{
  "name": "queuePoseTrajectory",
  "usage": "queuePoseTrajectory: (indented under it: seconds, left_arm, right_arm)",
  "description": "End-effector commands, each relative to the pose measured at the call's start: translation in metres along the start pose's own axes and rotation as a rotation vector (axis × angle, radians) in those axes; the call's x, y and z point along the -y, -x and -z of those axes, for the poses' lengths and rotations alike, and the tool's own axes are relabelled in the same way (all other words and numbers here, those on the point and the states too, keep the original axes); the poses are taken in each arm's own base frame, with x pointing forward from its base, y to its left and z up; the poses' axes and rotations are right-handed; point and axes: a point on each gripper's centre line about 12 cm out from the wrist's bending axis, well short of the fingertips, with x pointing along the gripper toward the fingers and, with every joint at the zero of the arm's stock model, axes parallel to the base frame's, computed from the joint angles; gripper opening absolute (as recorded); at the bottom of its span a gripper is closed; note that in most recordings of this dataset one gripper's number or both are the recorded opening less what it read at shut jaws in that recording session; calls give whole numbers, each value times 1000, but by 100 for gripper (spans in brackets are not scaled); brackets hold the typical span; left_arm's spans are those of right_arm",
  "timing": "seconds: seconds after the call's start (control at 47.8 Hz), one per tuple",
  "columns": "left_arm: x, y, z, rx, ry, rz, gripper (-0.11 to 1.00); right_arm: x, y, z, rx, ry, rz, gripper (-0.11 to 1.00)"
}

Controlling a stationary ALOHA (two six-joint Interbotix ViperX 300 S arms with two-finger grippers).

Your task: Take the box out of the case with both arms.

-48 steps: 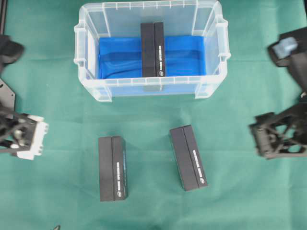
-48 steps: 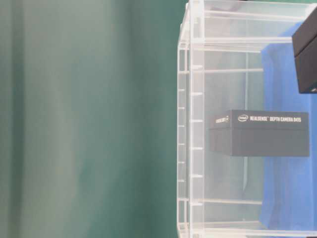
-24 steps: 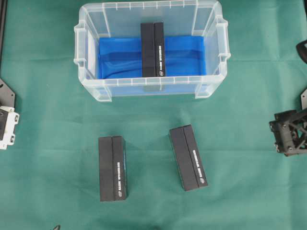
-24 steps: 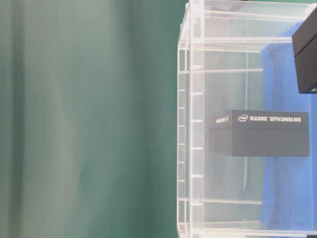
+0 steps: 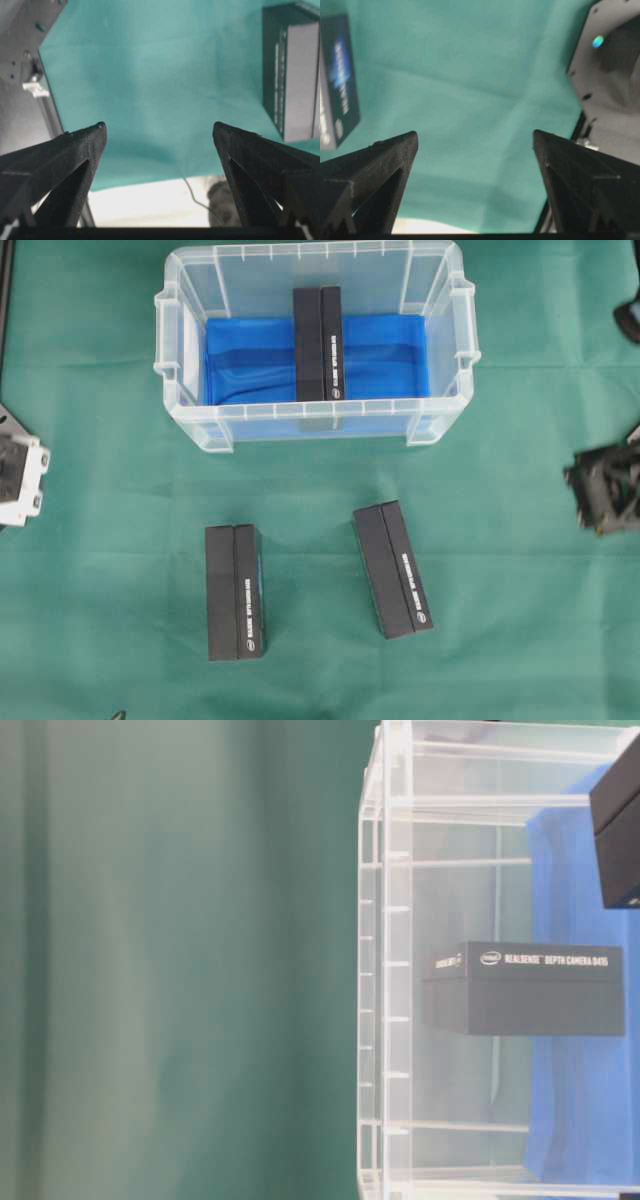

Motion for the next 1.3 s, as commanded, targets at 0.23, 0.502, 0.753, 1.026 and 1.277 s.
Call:
queuePoseTrajectory:
  seconds: [0.23, 0.502, 0.753, 1.026, 1.277]
  left_arm:
    - [4, 4, -48, 32, 12, 6, 91]
    - [4, -1, -80, 52, 8, -12, 91]
    - [6, -5, -100, 64, 4, -14, 91]
    - [6, -7, -107, 72, 9, -1, 91]
    - [7, -7, -108, 76, 10, 12, 91]
  right_arm:
    - [14, -5, -52, 5, -11, -7, 92]
    - [17, -14, -91, 16, 3, -12, 92]
    - [21, -20, -116, 24, -3, -8, 92]
    - [20, -23, -120, 26, -8, -9, 92]
    - [20, -24, -120, 26, -8, -8, 92]
